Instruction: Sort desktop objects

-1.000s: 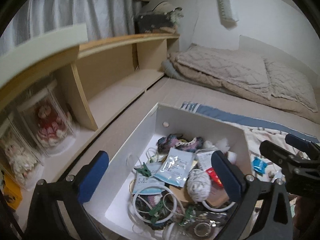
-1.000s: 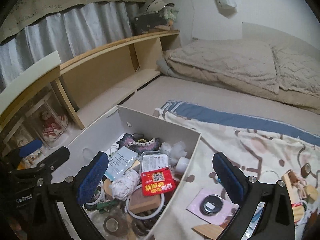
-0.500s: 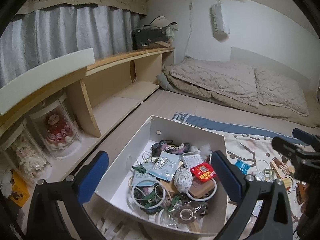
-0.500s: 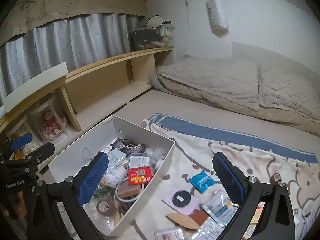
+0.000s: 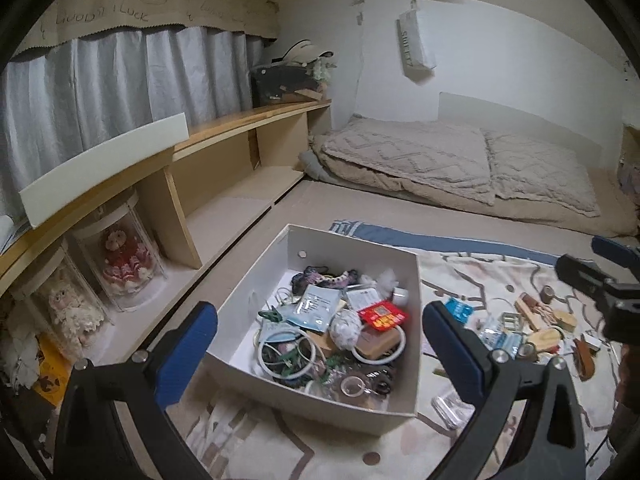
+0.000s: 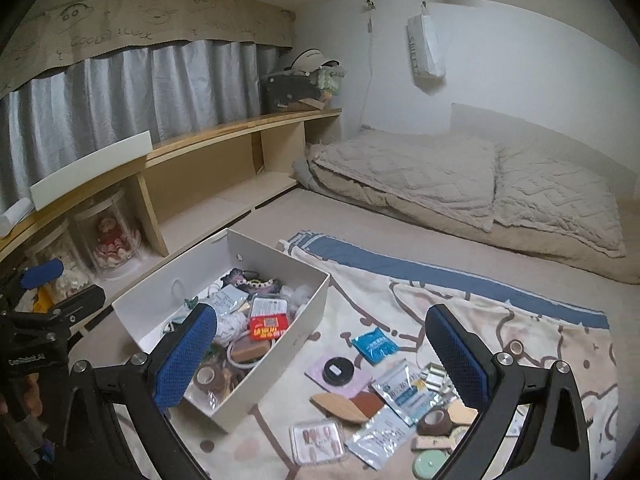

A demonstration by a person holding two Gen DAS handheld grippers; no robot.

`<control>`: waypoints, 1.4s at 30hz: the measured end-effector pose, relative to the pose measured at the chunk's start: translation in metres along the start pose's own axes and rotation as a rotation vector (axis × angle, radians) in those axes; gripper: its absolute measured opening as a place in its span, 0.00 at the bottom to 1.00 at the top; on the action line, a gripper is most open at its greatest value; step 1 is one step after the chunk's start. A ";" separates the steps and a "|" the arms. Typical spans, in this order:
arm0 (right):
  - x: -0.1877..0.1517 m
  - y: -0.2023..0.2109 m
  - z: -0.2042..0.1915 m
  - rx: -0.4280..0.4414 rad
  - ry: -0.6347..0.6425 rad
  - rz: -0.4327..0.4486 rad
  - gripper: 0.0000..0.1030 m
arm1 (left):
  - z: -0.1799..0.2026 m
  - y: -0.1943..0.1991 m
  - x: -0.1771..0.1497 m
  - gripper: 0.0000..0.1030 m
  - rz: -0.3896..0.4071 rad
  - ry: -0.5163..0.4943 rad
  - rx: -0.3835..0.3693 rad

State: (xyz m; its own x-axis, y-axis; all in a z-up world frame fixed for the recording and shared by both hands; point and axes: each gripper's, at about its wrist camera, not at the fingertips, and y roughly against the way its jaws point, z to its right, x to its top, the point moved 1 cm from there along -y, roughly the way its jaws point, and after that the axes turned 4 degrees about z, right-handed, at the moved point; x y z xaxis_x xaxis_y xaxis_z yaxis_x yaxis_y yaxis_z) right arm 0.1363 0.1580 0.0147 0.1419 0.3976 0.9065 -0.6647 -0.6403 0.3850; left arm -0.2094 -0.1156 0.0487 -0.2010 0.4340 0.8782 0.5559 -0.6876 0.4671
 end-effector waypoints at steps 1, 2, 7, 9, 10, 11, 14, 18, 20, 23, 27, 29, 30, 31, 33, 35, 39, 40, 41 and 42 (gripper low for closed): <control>-0.002 0.005 -0.001 0.005 0.003 0.000 1.00 | 0.002 0.006 -0.001 1.00 0.002 -0.001 -0.003; -0.003 0.008 -0.002 0.008 0.007 0.000 1.00 | 0.003 0.012 -0.002 1.00 0.004 -0.003 -0.006; -0.011 0.026 -0.003 0.024 0.015 0.003 1.00 | 0.004 0.036 -0.009 1.00 0.015 -0.002 -0.006; -0.015 0.031 -0.004 0.032 0.018 -0.004 1.00 | 0.004 0.043 -0.013 1.00 0.010 0.004 -0.010; -0.017 0.034 -0.004 0.033 0.021 -0.005 1.00 | 0.004 0.046 -0.015 1.00 0.005 0.007 -0.011; -0.019 0.037 -0.005 0.034 0.027 -0.005 1.00 | 0.004 0.048 -0.017 1.00 0.000 0.007 -0.012; -0.025 0.044 -0.006 0.029 0.043 0.000 1.00 | 0.006 0.053 -0.025 1.00 -0.022 0.007 -0.015; -0.033 0.050 -0.006 0.023 0.048 0.003 1.00 | 0.006 0.056 -0.035 1.00 -0.045 0.021 -0.015; -0.036 0.052 -0.007 0.027 0.054 -0.002 1.00 | 0.005 0.057 -0.040 1.00 -0.056 0.040 -0.021; -0.041 0.053 -0.008 0.035 0.056 -0.009 1.00 | 0.005 0.056 -0.048 1.00 -0.083 0.063 -0.034; -0.047 0.053 -0.009 0.046 0.059 -0.031 1.00 | 0.008 0.055 -0.056 1.00 -0.099 0.061 -0.024; -0.050 0.053 -0.009 0.045 0.068 -0.036 1.00 | 0.009 0.056 -0.059 1.00 -0.096 0.053 -0.013; -0.052 0.054 -0.009 0.045 0.071 -0.039 1.00 | 0.010 0.056 -0.060 1.00 -0.094 0.048 -0.008; -0.054 0.053 -0.008 0.045 0.073 -0.045 1.00 | 0.011 0.056 -0.062 1.00 -0.092 0.043 -0.002; -0.057 0.054 -0.008 0.046 0.072 -0.054 1.00 | 0.012 0.057 -0.064 1.00 -0.090 0.033 0.004; -0.059 0.055 -0.007 0.046 0.075 -0.059 1.00 | 0.012 0.057 -0.066 1.00 -0.095 0.028 0.000; -0.061 0.057 -0.005 0.044 0.074 -0.065 1.00 | 0.010 0.056 -0.067 1.00 -0.105 0.033 -0.008; -0.062 0.057 -0.005 0.045 0.072 -0.068 1.00 | 0.010 0.056 -0.067 1.00 -0.103 0.033 -0.007; -0.063 0.058 -0.005 0.046 0.072 -0.072 1.00 | 0.010 0.056 -0.067 1.00 -0.101 0.034 -0.007; -0.063 0.058 -0.006 0.047 0.074 -0.075 1.00 | 0.010 0.056 -0.067 1.00 -0.100 0.033 -0.007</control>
State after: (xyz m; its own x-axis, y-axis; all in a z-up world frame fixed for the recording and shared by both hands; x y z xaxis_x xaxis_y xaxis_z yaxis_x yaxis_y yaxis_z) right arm 0.0847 0.0995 -0.0215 0.1347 0.4919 0.8602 -0.6186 -0.6364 0.4608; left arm -0.1562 -0.1774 0.0148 -0.2822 0.4812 0.8299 0.5264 -0.6456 0.5533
